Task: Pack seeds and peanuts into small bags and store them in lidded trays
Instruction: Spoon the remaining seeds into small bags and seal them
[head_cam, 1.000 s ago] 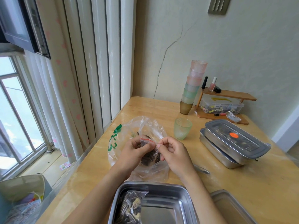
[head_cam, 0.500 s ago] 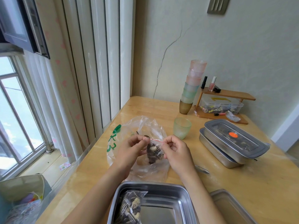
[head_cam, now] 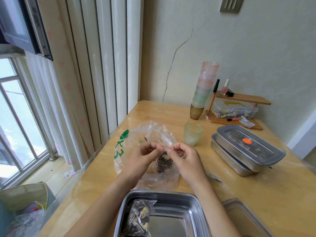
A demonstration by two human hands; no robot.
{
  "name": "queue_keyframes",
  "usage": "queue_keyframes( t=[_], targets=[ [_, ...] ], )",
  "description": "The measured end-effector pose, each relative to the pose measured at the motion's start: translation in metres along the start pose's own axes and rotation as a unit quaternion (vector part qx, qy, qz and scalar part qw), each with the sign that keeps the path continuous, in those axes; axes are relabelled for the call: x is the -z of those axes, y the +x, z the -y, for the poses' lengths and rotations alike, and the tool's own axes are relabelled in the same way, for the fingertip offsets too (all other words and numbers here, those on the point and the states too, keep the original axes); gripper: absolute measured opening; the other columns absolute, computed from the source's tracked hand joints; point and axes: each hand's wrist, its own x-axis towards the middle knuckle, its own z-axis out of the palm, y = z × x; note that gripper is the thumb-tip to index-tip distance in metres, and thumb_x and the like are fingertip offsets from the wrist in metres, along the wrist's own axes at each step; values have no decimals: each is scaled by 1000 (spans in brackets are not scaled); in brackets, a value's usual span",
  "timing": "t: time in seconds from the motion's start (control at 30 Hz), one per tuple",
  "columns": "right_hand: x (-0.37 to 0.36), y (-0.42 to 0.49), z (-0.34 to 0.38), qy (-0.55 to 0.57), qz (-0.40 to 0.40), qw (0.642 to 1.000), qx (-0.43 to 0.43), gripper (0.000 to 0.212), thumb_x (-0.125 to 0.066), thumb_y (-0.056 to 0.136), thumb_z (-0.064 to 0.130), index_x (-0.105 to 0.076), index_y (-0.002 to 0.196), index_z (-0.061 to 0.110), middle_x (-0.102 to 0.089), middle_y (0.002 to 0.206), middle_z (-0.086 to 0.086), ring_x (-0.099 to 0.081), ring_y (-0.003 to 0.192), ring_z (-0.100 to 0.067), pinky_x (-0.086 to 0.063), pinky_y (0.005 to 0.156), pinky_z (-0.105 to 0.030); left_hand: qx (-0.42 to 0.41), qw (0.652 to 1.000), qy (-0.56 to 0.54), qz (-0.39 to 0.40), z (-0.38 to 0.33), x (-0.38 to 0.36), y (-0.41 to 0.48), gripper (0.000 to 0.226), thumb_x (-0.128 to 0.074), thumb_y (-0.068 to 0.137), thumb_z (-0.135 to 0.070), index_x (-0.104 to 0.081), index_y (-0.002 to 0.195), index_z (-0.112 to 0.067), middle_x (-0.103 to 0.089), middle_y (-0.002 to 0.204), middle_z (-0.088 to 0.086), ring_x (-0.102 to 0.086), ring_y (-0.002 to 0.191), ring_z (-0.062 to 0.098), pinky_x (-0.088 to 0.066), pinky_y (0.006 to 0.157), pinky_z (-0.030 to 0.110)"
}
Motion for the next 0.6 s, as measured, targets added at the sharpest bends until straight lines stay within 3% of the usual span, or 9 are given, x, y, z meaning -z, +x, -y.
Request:
queue_keyframes(
  t=[0.2,0.37,0.6],
  targets=[
    [-3,-2,3,3,5,1000,6,27,-70,79,45,-67,80,18,-68,74,6,-61,74,-9,-52,75,-46,-10,1000,7,-6,2,1,2,17,-68,97,-8,-70,100,8,-75,89,7,-68,81,8,-51,73,14],
    [-1,-2,2,-2,15,1000,19,12,-74,88,27,-69,80,20,-70,75,8,-63,74,-5,-50,73,-35,-13,1000,14,-8,3,1,2,15,-67,97,-6,-69,98,9,-73,84,5,-67,80,9,-52,76,17],
    [-1,-2,4,-19,12,999,34,17,-75,92,14,-70,78,22,-69,74,10,-62,71,-3,-50,70,-26,-19,999,23,-17,0,0,0,13,-67,97,-6,-70,95,6,-73,85,6,-67,81,10,-53,77,18]
  ],
)
